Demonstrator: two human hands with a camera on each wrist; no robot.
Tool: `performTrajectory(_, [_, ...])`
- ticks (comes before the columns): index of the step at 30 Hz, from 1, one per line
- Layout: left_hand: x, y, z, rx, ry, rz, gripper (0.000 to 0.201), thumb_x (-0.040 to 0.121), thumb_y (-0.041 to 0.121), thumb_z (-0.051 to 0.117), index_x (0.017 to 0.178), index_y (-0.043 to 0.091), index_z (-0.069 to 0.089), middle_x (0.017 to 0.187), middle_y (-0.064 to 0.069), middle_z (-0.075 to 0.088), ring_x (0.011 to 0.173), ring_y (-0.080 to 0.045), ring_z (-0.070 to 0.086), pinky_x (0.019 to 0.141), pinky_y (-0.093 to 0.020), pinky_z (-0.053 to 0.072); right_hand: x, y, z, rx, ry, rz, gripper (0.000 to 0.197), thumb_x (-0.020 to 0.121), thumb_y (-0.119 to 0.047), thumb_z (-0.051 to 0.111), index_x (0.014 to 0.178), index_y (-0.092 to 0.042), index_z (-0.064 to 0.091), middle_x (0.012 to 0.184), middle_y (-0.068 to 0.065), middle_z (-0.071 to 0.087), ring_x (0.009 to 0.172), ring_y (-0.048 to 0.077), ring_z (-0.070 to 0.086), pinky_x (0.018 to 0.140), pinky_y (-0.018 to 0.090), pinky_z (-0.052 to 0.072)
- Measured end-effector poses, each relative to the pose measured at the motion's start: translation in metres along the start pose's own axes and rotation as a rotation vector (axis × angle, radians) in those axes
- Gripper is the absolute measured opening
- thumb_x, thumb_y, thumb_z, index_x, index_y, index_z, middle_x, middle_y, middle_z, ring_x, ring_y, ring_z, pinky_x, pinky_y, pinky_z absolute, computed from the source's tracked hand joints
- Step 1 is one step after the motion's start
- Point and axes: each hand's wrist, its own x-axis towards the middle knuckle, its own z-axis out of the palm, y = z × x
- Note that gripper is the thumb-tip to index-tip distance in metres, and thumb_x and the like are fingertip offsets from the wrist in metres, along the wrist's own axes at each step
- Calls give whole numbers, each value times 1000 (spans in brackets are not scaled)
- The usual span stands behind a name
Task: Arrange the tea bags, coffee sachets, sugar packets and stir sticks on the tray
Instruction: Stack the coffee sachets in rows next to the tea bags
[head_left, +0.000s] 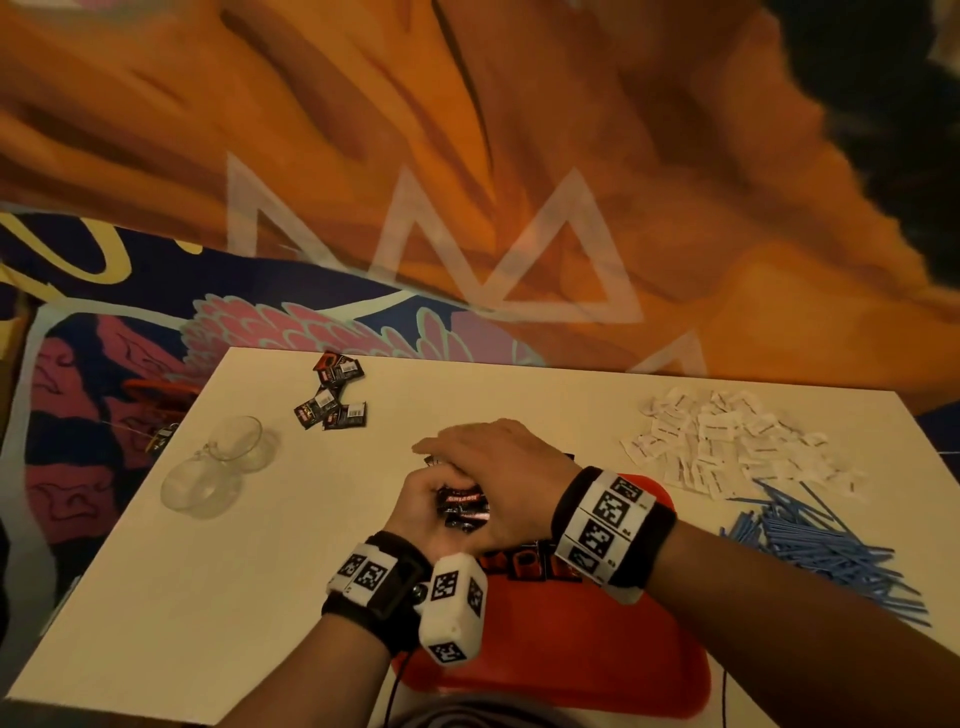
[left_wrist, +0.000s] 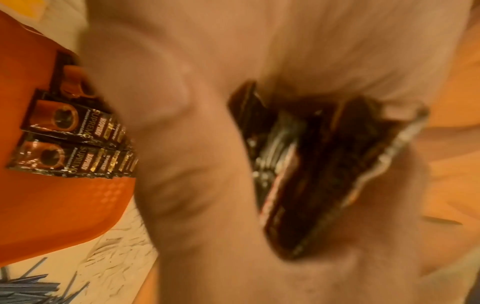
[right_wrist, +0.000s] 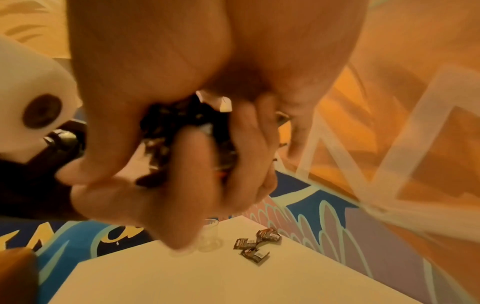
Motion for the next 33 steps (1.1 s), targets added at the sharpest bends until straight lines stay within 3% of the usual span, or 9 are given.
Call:
performTrajectory(3, [3, -1, 6, 141, -5, -43, 20, 76, -1, 44, 83, 1, 62, 69, -13, 63, 62, -25, 65, 61, -34, 48, -3, 3, -2, -3, -82, 80, 105, 60, -58, 82, 144, -42, 21, 156, 3, 20, 145, 25, 17, 115, 47, 24])
performTrajectory(5, [4, -1, 6, 213, -9, -56, 15, 79, -1, 49, 89, 0, 60, 67, -13, 63, 60, -23, 66, 60, -35, 47, -3, 5, -3, -14, -67, 99, 101, 56, -57, 85, 137, -39, 28, 142, 2, 35, 133, 24, 31, 108, 42, 33])
performTrajectory(10, [0, 6, -8, 36, -205, -58, 52, 42, 5, 87, 91, -1, 73, 92, -20, 68, 86, -34, 68, 77, -43, 51, -8, 12, -2, 60, 43, 135, 85, 57, -62, 81, 124, -32, 37, 111, -1, 48, 108, 19, 42, 89, 35, 44])
performTrajectory(14, [0, 5, -10, 36, -237, -48, 53, 56, 20, 94, 101, 1, 73, 99, -19, 69, 90, -32, 69, 76, -41, 56, -9, 12, -1, 227, 101, 142, 77, 61, -52, 83, 121, -29, 40, 115, -4, 49, 107, 13, 44, 90, 37, 47])
performTrajectory(18, [5, -1, -4, 0, -129, 0, 50, 85, 48, 62, 110, 4, 68, 102, -17, 69, 92, -29, 71, 72, -38, 61, -10, 11, -4, 357, 99, 130, 102, 55, -50, 89, 138, -40, 30, 139, -11, 38, 127, 9, 39, 103, 31, 40])
performTrajectory(23, [8, -3, -3, 14, -115, -11, 61, 81, 49, 58, 122, 5, 61, 103, -16, 69, 93, -27, 70, 70, -36, 61, -7, 13, 1, 362, 90, 146, 93, 49, -56, 89, 127, -36, 42, 125, -10, 43, 118, 10, 40, 100, 37, 43])
performTrajectory(26, [9, -1, -8, 12, -131, 7, 66, 83, 55, 57, 124, 3, 60, 107, -18, 67, 100, -29, 67, 82, -40, 59, -6, 12, -1, 360, 74, 185, 80, 52, -54, 88, 118, -37, 44, 117, -9, 47, 110, 12, 45, 97, 37, 45])
performTrajectory(31, [11, 3, -22, 9, -265, -10, 67, 60, 35, 93, 112, 0, 71, 113, -22, 67, 103, -32, 68, 91, -44, 56, -7, 12, 4, 370, 98, 165, 73, 57, -53, 84, 116, -39, 42, 115, -8, 47, 108, 11, 47, 93, 37, 47])
performTrajectory(33, [10, 3, -25, 15, -285, -31, 67, 66, 42, 87, 117, 2, 71, 122, -22, 64, 112, -34, 65, 100, -47, 50, -7, 12, 4, 383, 97, 171, 73, 57, -52, 85, 114, -39, 42, 115, -9, 48, 106, 11, 48, 92, 36, 47])
